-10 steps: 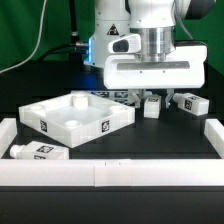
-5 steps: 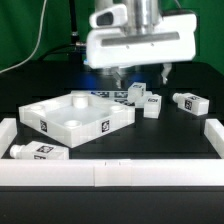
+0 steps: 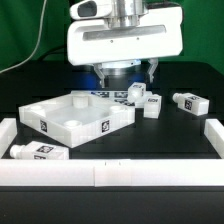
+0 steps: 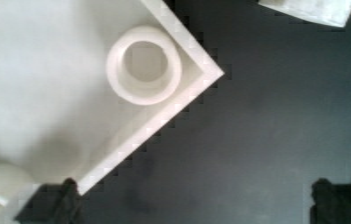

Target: Assemble one leg

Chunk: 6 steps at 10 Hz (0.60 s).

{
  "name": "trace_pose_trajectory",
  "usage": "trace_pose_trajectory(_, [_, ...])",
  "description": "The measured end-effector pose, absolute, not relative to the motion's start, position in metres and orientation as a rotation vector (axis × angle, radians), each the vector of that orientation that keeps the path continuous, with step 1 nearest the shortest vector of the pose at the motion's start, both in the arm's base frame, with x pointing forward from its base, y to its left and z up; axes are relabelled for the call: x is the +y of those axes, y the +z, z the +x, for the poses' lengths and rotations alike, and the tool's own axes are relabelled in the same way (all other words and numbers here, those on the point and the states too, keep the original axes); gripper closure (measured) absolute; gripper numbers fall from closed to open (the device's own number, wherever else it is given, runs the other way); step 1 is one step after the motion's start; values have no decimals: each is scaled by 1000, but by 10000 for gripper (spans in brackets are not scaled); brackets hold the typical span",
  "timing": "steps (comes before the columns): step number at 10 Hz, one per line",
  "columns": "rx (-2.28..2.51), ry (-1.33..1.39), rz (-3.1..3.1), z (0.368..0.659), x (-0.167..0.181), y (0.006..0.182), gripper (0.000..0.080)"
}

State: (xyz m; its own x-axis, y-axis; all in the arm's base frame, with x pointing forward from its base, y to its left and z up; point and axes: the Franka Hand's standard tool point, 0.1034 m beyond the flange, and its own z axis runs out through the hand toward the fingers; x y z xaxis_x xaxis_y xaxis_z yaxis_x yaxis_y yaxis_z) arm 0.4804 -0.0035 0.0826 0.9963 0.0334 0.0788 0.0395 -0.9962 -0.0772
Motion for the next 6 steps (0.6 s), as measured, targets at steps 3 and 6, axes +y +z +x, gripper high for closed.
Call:
trace_pose_trajectory(3, [-311, -108, -3060, 483, -35, 80, 151])
trace_pose_trajectory(6, [-639, -124, -3063, 500, -89, 65, 151])
